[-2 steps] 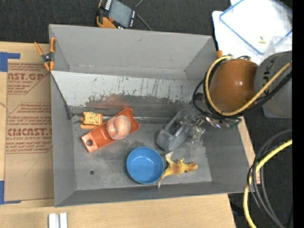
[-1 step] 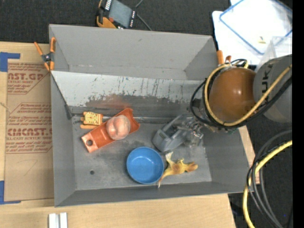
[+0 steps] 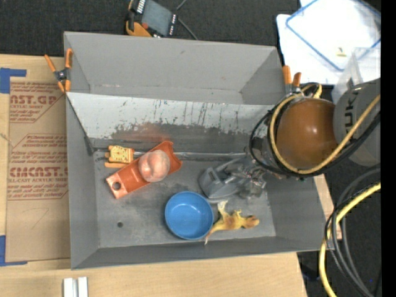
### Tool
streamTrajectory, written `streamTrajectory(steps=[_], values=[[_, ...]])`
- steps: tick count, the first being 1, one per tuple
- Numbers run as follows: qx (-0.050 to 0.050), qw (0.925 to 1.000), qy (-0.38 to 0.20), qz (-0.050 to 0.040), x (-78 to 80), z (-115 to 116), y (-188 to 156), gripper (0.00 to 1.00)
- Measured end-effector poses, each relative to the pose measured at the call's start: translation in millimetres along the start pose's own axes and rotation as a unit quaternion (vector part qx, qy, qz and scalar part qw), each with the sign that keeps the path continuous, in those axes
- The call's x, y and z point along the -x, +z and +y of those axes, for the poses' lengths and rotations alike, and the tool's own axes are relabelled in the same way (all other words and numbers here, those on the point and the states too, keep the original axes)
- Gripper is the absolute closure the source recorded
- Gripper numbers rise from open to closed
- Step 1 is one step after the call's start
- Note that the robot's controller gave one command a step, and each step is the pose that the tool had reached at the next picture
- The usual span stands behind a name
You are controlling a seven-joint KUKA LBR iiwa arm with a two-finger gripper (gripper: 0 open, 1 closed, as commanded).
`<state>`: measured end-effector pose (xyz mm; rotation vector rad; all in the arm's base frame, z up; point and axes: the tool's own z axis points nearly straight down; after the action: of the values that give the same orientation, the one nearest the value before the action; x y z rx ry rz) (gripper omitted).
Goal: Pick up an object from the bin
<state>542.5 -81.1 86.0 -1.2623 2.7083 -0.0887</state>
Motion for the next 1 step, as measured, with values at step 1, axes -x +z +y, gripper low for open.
streamTrajectory(steps=[1], values=[[-0.018,0.9925,-0.121,0.0004,14.0,-2.8,2.4,1.0]])
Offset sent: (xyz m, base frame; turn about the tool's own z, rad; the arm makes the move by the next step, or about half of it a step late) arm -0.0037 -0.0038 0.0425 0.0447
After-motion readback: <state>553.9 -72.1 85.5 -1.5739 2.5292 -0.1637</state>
